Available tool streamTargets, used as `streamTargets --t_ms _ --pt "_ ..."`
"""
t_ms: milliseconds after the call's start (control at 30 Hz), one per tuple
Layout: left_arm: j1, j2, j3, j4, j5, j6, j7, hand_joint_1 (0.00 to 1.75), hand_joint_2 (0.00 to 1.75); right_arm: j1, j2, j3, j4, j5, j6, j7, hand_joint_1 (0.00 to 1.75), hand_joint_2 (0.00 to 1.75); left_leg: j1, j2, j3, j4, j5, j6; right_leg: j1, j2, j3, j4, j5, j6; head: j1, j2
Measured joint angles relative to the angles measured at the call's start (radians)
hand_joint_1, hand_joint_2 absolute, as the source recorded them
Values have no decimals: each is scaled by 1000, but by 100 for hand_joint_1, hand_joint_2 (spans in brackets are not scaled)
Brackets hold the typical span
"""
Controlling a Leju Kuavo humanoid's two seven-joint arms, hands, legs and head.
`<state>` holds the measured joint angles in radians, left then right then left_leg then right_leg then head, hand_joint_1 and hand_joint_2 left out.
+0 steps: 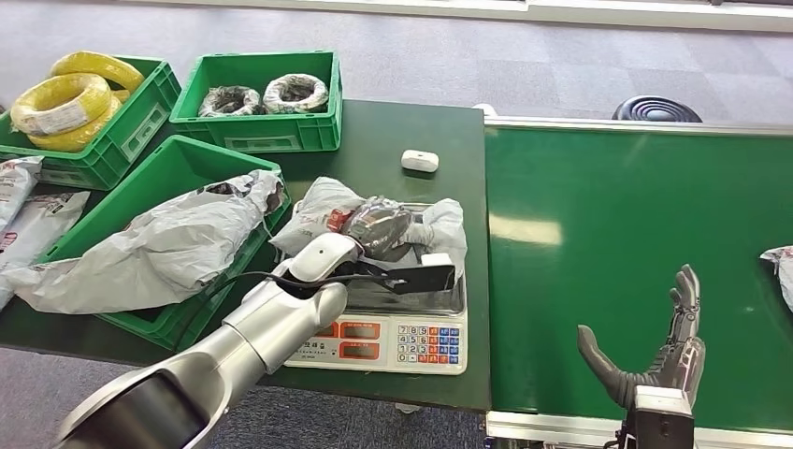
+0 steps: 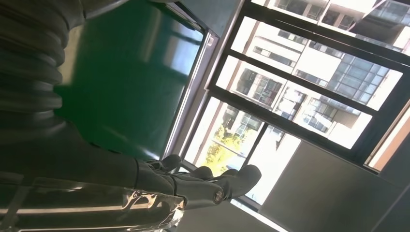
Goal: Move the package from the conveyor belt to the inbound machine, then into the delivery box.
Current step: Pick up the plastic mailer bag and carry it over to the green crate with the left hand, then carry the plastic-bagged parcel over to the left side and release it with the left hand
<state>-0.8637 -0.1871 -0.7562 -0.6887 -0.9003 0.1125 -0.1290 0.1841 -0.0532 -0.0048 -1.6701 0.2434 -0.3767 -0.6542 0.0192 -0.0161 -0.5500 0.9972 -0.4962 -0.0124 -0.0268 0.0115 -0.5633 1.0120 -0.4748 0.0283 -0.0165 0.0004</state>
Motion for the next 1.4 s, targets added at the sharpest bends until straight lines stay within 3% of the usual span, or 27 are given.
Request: streamTargets --t_ms 167,267,367,467,600,767,967,1000,1100,1133,1233,1400 --pt "13 56 159 -338 23 118 67 175 175 25 8 -1 -8 12 -8 7 0 175 0 2 -6 0 1 -1 0 2 -7 1 1 0 0 0" --pt "6 100 276 -506 -24 247 101 175 175 40 10 -3 -11 10 -22 14 0 175 1 5 -8 0 1 -1 1 5 -10 1 1 0 0 0" --pt "-11 146 389 -597 -71 347 118 175 175 54 11 -5 -12 4 -33 19 0 175 1 5 -8 -1 0 -1 1 6 -11 1 0 -1 0 0" --pt "-21 192 480 -625 -126 360 157 175 175 59 15 -5 -14 8 -37 25 0 175 1 5 -8 -1 0 -1 1 6 -10 1 0 -1 0 0" --pt "-36 286 582 -565 -244 181 267 175 175 61 33 -5 -27 36 -19 51 0 175 1 7 -6 -1 1 -1 1 7 -10 2 1 -2 0 0" --pt "-50 409 625 -291 -403 -58 320 175 175 41 45 -4 -28 53 17 72 0 175 1 10 -5 -1 1 -2 1 9 -10 2 2 -3 0 0" --pt "-50 467 625 48 -429 -260 314 175 175 8 48 3 -12 57 19 74 0 175 1 10 -8 -1 2 -2 1 9 -12 3 2 -3 1 0" --pt "-50 471 625 81 -429 -290 309 166 175 7 49 4 -11 58 18 74 0 175 1 9 -8 -1 1 -2 1 9 -12 3 2 -3 1 0" --pt "-54 481 625 157 -421 -341 295 35 175 7 55 6 -10 62 14 75 0 175 1 10 -9 -1 1 -2 1 9 -13 2 2 -3 1 0" --pt "-57 481 627 175 -412 -345 291 0 175 7 57 6 -10 63 12 76 0 175 1 10 -9 -1 1 -2 1 9 -13 2 2 -3 1 0" --pt "-64 476 649 207 -352 -300 281 0 175 10 61 6 -10 63 1 80 0 175 1 10 -9 -1 1 -3 1 9 -14 2 2 -3 1 0" --pt "-60 436 759 154 -163 21 203 0 175 36 71 6 -17 64 -11 90 0 175 1 8 -9 -1 1 -3 1 8 -13 2 2 -3 1 0"
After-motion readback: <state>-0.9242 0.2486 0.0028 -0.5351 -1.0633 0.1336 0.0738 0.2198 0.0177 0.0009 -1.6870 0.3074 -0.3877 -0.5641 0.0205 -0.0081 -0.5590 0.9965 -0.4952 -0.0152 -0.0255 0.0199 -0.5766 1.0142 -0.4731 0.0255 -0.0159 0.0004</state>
